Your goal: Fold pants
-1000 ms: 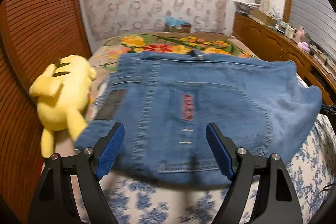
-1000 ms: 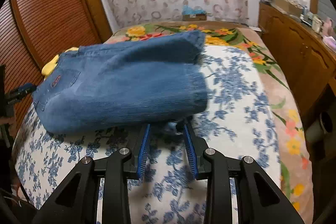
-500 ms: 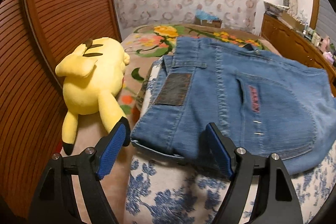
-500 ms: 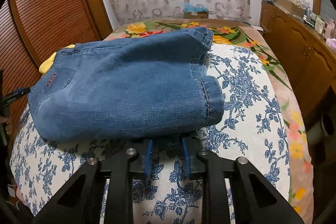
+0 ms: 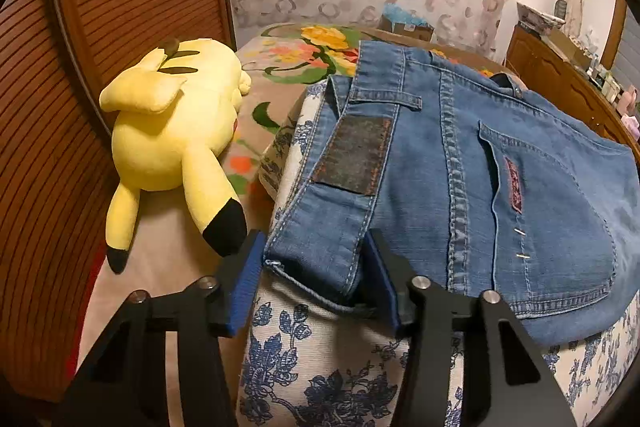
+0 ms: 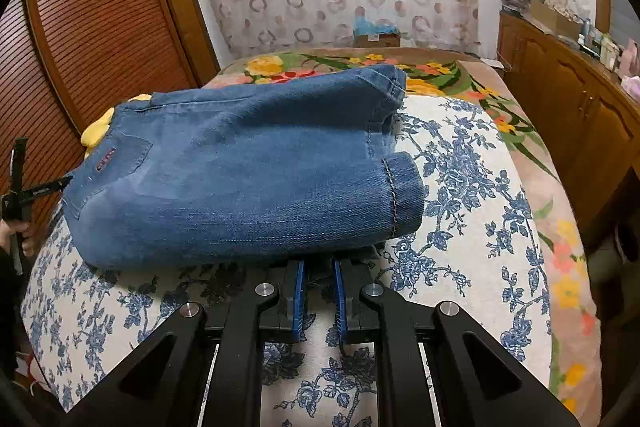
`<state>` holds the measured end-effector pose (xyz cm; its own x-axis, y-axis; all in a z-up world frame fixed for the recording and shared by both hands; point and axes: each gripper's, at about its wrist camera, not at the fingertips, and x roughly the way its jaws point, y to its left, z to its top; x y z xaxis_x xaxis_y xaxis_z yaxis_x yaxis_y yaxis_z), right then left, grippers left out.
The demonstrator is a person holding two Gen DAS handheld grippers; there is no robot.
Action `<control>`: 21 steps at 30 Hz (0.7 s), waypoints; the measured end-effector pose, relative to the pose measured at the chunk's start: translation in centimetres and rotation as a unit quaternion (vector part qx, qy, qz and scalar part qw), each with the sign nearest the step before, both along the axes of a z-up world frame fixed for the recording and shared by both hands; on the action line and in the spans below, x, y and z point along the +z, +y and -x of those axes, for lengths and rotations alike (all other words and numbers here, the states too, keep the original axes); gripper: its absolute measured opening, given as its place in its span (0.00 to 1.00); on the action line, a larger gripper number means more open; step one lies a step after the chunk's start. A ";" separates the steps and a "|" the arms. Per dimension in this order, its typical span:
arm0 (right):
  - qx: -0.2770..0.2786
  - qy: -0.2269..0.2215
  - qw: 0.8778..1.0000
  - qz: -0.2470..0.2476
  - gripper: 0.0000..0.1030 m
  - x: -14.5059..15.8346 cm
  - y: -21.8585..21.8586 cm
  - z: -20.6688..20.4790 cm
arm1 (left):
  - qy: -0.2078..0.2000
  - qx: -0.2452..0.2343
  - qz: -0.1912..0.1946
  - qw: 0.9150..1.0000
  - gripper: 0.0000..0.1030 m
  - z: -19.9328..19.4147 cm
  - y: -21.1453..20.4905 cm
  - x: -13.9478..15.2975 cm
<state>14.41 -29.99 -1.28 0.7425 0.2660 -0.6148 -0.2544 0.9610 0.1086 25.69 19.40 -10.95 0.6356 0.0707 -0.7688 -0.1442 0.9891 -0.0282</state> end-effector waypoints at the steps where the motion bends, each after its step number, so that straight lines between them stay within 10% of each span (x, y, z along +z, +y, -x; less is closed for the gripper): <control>1: 0.000 -0.001 1.000 -0.007 0.12 0.0 -0.2 0.0 | 0.001 -0.004 0.003 1.000 0.40 0.0 -0.1 0.1; 6: -0.001 -0.013 1.000 -0.028 0.10 0.0 -0.5 0.3 | -0.010 -0.006 -0.014 1.000 0.15 0.3 -0.9 1.0; 21: -0.030 -0.084 0.996 -0.008 0.07 0.6 -1.4 3.6 | -0.084 -0.016 -0.016 0.996 0.13 4.6 -2.0 6.3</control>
